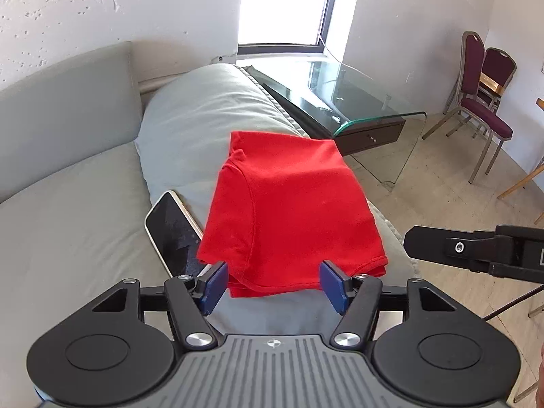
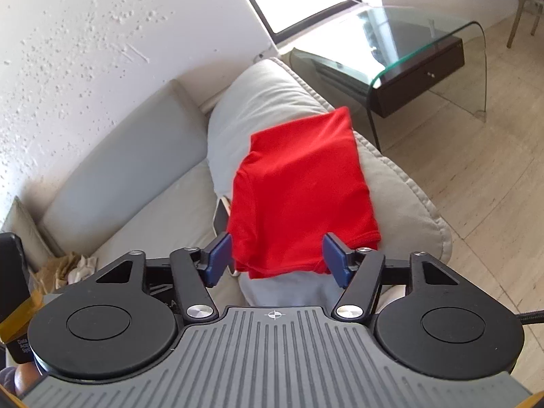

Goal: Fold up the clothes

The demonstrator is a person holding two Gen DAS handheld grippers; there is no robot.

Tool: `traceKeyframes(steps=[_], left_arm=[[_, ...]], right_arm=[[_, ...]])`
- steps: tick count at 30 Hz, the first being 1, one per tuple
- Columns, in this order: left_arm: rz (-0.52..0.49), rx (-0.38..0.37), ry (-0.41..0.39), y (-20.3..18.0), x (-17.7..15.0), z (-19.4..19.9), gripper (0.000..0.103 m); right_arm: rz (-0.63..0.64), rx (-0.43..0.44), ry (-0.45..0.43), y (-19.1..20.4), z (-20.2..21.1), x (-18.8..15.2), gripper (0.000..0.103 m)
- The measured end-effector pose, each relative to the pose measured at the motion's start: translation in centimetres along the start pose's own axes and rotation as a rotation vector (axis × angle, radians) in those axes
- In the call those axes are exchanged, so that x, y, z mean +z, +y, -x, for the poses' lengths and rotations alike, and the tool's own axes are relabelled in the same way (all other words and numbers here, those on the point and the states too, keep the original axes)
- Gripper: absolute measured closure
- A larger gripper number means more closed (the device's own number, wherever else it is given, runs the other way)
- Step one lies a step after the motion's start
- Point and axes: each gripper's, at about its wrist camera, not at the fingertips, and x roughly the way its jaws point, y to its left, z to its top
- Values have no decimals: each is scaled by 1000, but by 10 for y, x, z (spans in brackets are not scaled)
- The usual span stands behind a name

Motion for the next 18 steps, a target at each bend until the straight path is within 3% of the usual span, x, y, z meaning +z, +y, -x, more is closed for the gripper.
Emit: traceKeyframes(steps=[8,13,18], left_arm=[[7,23,-23,0,12,34,4],[20,36,1,-5,19,33,2],[40,33,13,-10,23,31,2]], right_arm=[[95,-119,39,30,28,9,21],[160,-234,57,44,38,15,20],[116,-238,49,39,48,20,19]])
